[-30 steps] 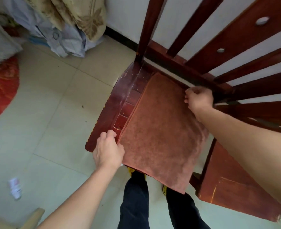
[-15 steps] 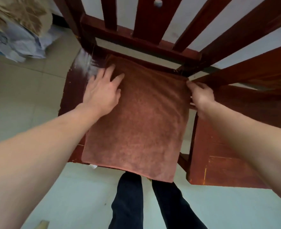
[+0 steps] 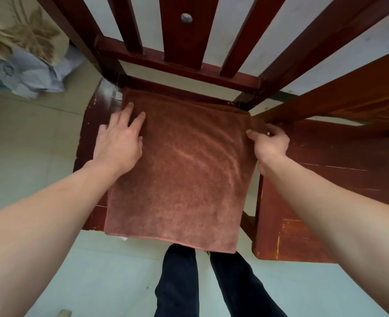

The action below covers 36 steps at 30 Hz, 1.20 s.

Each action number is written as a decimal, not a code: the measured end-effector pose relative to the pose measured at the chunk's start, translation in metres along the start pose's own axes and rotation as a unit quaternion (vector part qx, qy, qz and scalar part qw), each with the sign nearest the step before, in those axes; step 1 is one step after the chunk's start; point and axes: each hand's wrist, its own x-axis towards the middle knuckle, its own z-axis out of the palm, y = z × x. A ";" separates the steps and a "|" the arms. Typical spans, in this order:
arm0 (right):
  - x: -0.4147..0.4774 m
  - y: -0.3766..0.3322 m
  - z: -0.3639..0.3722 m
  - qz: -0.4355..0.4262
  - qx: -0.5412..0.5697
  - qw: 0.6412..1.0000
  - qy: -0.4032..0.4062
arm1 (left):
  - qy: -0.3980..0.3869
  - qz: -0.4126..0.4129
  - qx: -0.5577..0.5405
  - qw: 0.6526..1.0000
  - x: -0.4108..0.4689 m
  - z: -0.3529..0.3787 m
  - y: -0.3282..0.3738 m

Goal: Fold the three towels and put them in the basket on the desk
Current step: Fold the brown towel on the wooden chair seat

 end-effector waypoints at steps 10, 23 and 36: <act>0.026 -0.042 -0.026 -0.194 -0.256 0.938 -0.129 | -0.002 -0.019 0.002 1.000 0.002 -0.001 0.006; 0.019 -0.037 -0.019 -0.214 -0.271 0.938 0.027 | -0.007 -0.015 0.014 1.000 0.005 -0.002 0.008; -0.080 0.104 -0.037 0.150 -0.104 0.973 -0.144 | 0.030 -0.359 -0.226 0.905 -0.108 0.036 0.028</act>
